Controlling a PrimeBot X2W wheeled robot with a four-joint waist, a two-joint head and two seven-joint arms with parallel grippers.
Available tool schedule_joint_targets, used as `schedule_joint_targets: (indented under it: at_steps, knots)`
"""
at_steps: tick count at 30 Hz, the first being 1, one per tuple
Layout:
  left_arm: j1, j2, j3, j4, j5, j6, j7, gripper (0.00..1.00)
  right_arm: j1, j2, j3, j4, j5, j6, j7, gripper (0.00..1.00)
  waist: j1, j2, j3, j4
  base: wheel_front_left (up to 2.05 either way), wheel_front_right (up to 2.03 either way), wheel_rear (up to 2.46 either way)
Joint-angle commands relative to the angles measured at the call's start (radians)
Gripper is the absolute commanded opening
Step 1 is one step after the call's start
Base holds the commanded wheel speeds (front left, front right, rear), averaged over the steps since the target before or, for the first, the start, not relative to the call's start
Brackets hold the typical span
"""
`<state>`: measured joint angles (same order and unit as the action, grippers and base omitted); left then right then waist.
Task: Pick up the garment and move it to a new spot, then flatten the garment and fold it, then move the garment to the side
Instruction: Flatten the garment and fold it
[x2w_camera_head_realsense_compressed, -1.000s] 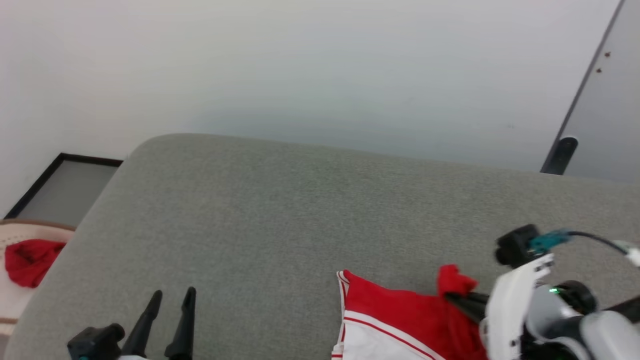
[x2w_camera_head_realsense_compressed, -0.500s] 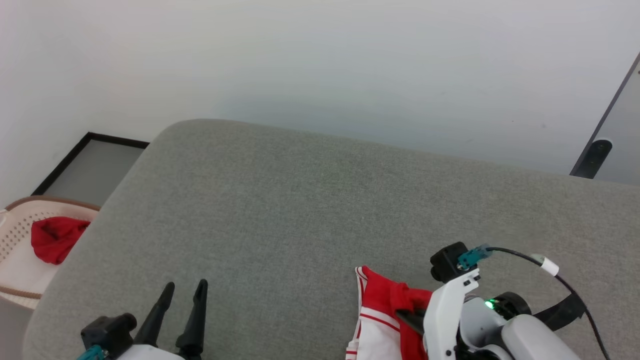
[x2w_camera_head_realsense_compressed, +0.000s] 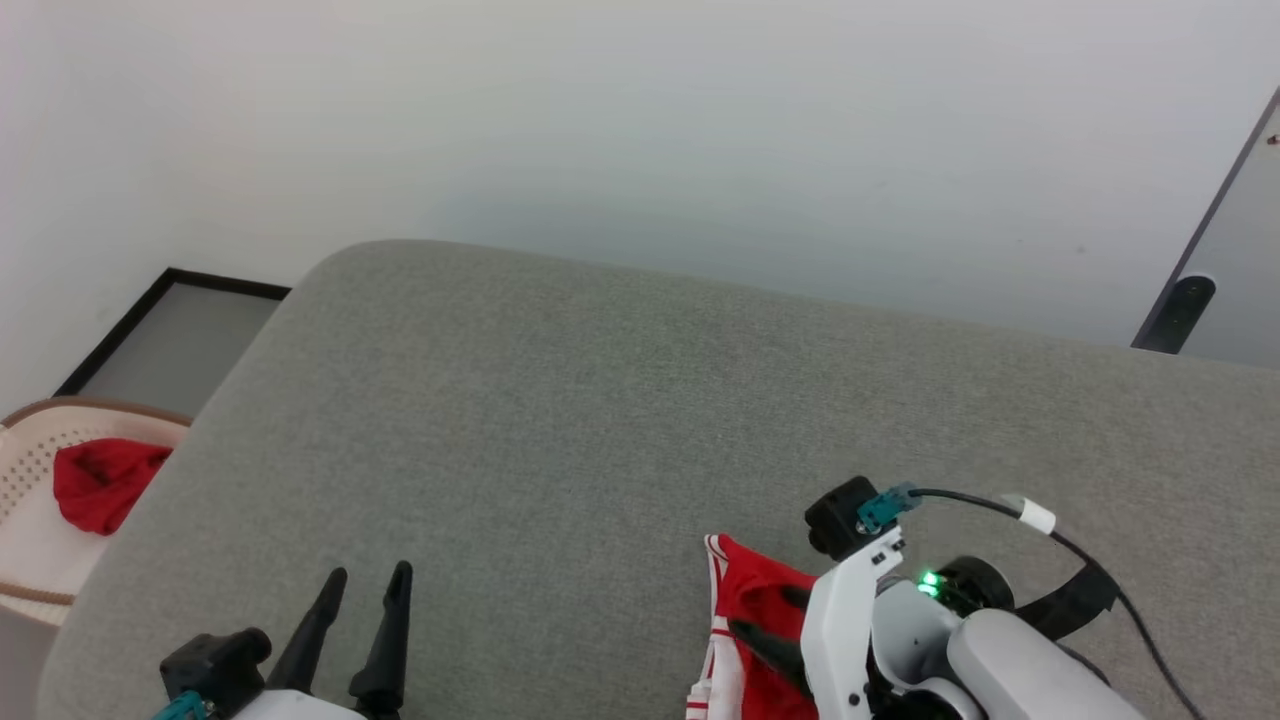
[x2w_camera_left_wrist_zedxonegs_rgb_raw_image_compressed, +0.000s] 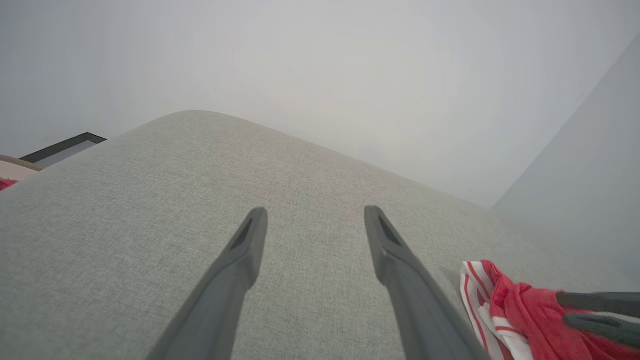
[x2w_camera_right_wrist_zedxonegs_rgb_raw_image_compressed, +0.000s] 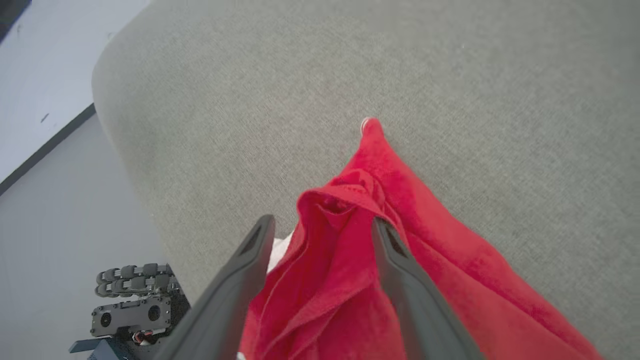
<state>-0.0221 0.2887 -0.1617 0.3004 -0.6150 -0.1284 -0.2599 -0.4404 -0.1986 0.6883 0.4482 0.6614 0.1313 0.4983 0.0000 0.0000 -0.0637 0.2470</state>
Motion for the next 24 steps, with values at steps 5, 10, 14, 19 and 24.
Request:
schedule_joint_targets:
  at_steps: [5,10,14,19,24]
  knots:
    - [0.014,0.005,0.010,-0.003,0.003,-0.002,-0.004,1.00,-0.029,-0.059,0.042,-0.071,0.038,-0.001,-0.048,1.00,0.0000,0.0000,-0.009,-0.028,0.00,0.00,0.00]
    - [0.032,0.010,0.026,-0.013,0.011,0.004,-0.004,1.00,-0.037,-0.138,0.050,-0.155,0.035,-0.001,-0.115,1.00,0.0000,0.0000,-0.017,-0.075,0.00,0.00,0.00]
    - [0.047,0.011,0.036,-0.021,0.024,0.009,-0.005,1.00,-0.024,-0.201,0.033,-0.214,0.008,-0.001,-0.211,1.00,0.0000,0.0000,-0.020,-0.117,0.00,0.00,0.00]
    - [0.054,0.006,0.048,-0.036,0.045,0.012,-0.005,1.00,0.026,-0.258,-0.046,-0.235,-0.032,-0.001,-0.362,1.00,0.0000,0.0000,-0.021,-0.166,0.00,0.00,0.00]
    - [0.056,0.001,0.061,-0.045,0.067,0.012,-0.004,1.00,0.096,-0.292,-0.144,-0.221,-0.096,-0.001,-0.508,1.00,0.0000,0.0000,-0.017,-0.207,0.00,0.00,0.00]
